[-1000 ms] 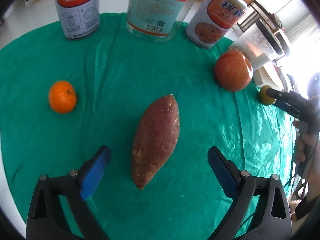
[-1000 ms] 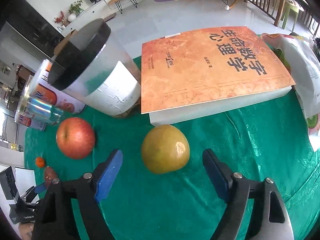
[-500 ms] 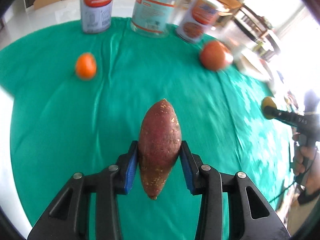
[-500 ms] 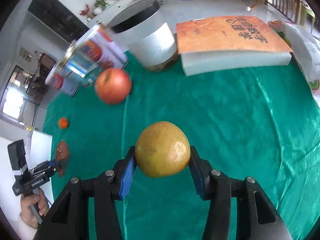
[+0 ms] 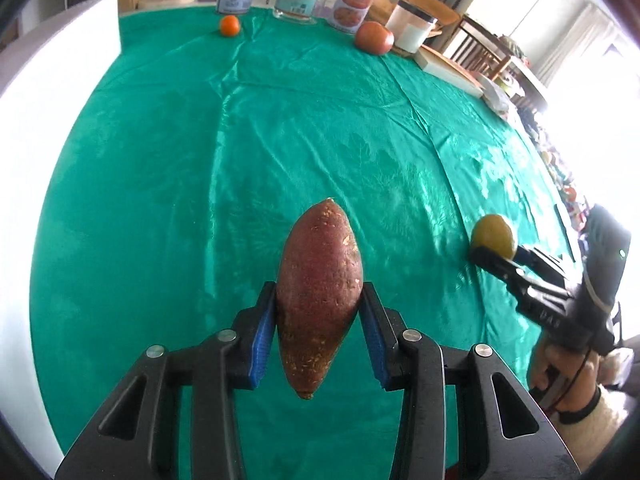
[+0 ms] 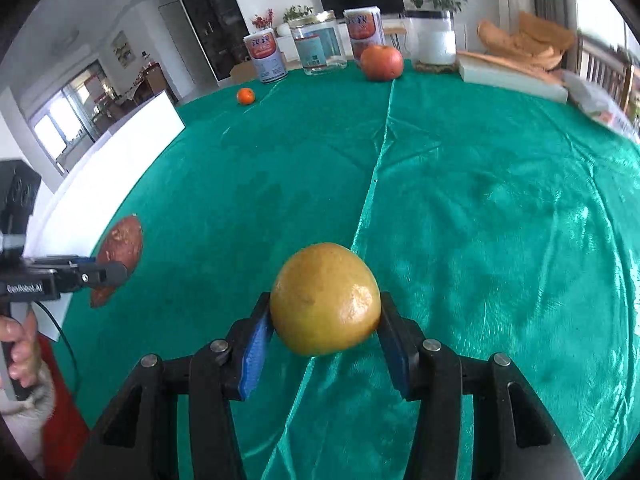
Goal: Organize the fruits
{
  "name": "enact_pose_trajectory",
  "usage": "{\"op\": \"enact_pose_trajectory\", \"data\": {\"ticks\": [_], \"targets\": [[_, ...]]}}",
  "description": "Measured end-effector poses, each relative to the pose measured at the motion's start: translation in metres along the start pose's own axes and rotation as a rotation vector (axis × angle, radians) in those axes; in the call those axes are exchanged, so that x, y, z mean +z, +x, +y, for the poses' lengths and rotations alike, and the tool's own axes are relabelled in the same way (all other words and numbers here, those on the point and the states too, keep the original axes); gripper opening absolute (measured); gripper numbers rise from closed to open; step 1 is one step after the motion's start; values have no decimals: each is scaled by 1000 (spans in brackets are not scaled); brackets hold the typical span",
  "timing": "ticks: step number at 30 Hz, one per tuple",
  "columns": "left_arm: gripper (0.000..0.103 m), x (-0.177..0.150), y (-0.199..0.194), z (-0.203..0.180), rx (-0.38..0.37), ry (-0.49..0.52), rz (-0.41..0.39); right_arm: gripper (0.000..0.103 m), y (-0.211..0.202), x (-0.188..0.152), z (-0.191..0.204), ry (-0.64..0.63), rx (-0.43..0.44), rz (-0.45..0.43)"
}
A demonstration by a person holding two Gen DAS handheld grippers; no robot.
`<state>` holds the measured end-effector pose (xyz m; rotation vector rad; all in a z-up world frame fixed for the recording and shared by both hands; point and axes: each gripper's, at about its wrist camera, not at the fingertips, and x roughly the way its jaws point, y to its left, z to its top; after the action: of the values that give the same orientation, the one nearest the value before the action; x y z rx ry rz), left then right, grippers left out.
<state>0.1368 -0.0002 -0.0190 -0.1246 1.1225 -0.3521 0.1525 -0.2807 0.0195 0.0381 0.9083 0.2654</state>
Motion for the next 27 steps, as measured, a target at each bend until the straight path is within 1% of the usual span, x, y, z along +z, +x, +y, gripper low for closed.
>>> {"op": "enact_pose_trajectory", "data": {"ticks": [2,3,5,7,10,11,13,15,17,18,19,22,24,27], "targets": [[42,-6,6,-4,27,16,-19,51,-4,-11,3,1,-23,-23],[42,-8,9,-3,27,13,-21,51,-8,-15,5,13,-32,-30],[50,-10,12,0,29,-2,-50,51,-12,-18,3,46,-35,-26],[70,-8,15,1,52,-7,-70,51,-13,-17,-3,68,-36,-26],[80,-6,19,4,69,-22,-76,52,-16,-23,-3,42,-57,-24],[81,-6,20,5,72,-27,-71,54,-15,-23,-3,46,-54,-27],[84,-7,22,5,82,-21,-81,63,-16,-25,-7,62,-42,-32],[85,-8,23,3,96,-15,-86,65,-18,-25,-8,65,-38,-30],[86,-9,25,1,113,-6,-91,72,-19,-27,-7,58,-35,-24],[86,-10,25,-1,122,-2,-92,77,-20,-29,-7,56,-36,-21],[86,-12,25,-2,128,1,-93,80,-21,-30,-7,54,-32,-19],[89,-17,25,-4,143,14,-87,85,-23,-34,-6,53,-22,-14],[89,-18,24,-4,147,22,-72,85,-24,-33,-7,62,-14,-9],[88,-16,19,1,107,-2,-43,84,-26,-24,-14,95,25,36]]}}
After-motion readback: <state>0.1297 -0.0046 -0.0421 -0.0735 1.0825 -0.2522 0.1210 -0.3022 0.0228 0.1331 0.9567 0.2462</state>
